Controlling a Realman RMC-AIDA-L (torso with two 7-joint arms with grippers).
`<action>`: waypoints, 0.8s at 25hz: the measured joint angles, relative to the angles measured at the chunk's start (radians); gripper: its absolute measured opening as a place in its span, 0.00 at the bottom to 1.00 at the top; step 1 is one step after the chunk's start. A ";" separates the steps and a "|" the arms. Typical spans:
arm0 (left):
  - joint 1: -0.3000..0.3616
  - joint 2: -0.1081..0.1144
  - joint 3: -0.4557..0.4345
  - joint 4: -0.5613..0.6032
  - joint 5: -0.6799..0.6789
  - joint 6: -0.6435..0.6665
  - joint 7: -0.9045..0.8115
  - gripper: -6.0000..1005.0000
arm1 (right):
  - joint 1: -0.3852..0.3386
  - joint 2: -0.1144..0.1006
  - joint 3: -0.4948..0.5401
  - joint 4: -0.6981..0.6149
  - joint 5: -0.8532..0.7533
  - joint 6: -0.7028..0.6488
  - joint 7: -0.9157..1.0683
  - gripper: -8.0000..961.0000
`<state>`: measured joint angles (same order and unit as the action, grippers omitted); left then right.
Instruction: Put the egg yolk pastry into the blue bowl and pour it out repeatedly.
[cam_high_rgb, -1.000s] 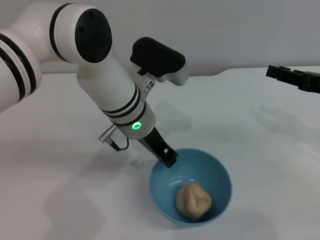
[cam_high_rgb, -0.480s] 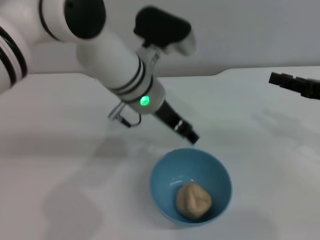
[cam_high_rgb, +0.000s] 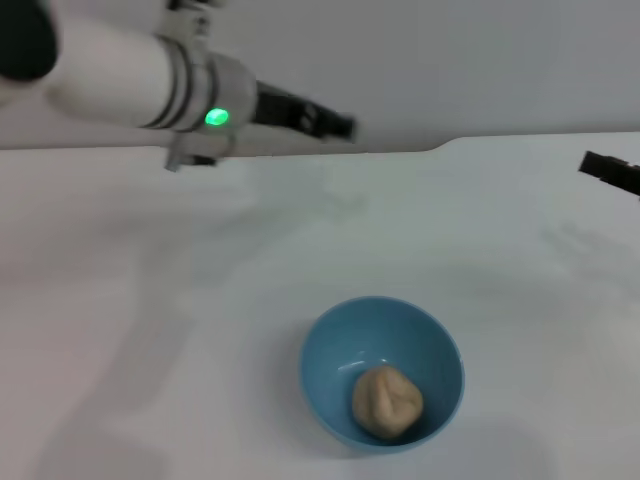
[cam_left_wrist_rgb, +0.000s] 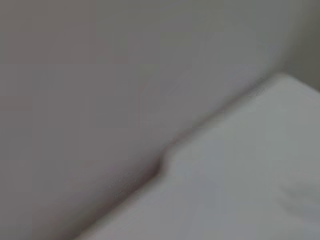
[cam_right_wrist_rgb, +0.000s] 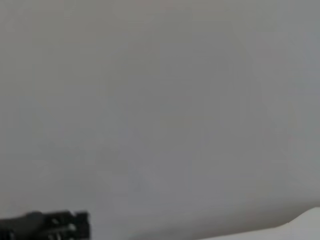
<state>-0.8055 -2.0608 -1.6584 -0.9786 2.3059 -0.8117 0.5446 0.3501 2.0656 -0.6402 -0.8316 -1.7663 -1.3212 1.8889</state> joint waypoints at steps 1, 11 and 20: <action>0.047 -0.001 0.011 -0.022 0.000 0.093 0.017 0.69 | -0.001 0.002 0.017 0.007 0.001 0.003 -0.029 0.48; 0.347 0.001 0.280 -0.030 0.002 0.875 0.112 0.69 | -0.020 0.007 0.107 0.228 0.374 0.052 -0.643 0.48; 0.444 -0.002 0.582 0.249 0.002 1.728 -0.094 0.68 | -0.027 0.012 0.117 0.511 0.740 -0.016 -1.372 0.48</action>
<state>-0.3618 -2.0625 -1.0762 -0.7293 2.3080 0.9163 0.4507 0.3233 2.0772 -0.5232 -0.3205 -1.0268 -1.3369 0.5167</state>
